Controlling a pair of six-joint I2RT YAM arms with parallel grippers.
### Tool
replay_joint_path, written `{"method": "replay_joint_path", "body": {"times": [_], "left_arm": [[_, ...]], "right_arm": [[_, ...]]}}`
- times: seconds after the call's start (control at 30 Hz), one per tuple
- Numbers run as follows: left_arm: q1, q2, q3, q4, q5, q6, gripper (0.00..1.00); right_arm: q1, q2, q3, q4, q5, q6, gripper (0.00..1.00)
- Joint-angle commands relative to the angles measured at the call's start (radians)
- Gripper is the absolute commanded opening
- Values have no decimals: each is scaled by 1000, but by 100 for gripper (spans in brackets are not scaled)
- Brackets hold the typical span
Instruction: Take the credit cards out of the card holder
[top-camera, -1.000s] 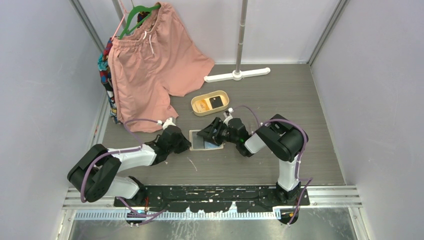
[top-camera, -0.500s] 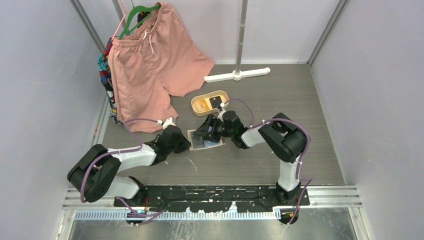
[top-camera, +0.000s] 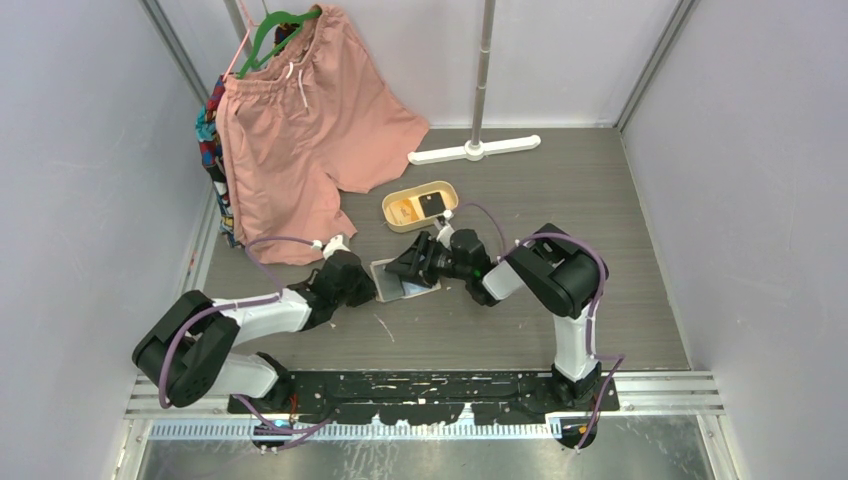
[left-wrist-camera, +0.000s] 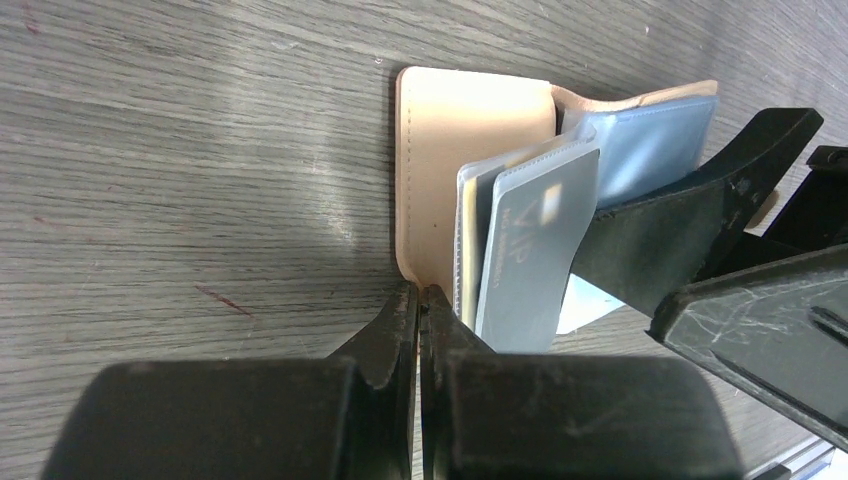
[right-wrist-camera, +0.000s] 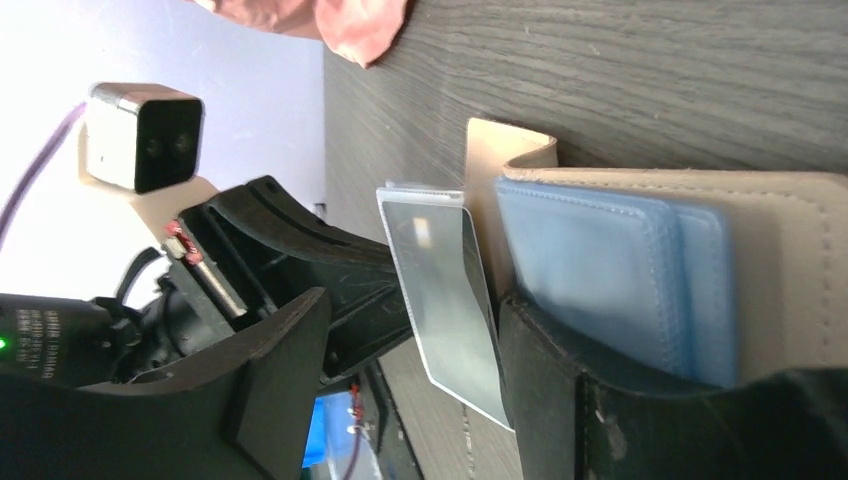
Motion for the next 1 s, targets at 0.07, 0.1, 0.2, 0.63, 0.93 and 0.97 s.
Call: {"method": "replay_joint_path", "body": {"times": [0.07, 0.1, 0.2, 0.63, 0.93, 0.97], "left_arm": [[-20, 59, -1, 19, 70, -5, 0], [-20, 60, -1, 19, 70, -3, 0], [-20, 65, 0, 23, 72, -3, 0], [-21, 82, 4, 27, 83, -2, 0], [-20, 91, 6, 29, 88, 1, 0], [-20, 92, 7, 29, 88, 2, 0]], "right_arm": [[132, -92, 78, -441, -208, -167, 67], [134, -113, 100, -551, -177, -219, 68], [140, -154, 153, -753, -127, -318, 70], [140, -120, 83, -461, -224, -166, 70], [133, -89, -14, -102, -200, 4, 70], [129, -90, -23, -86, -201, 8, 70]]}}
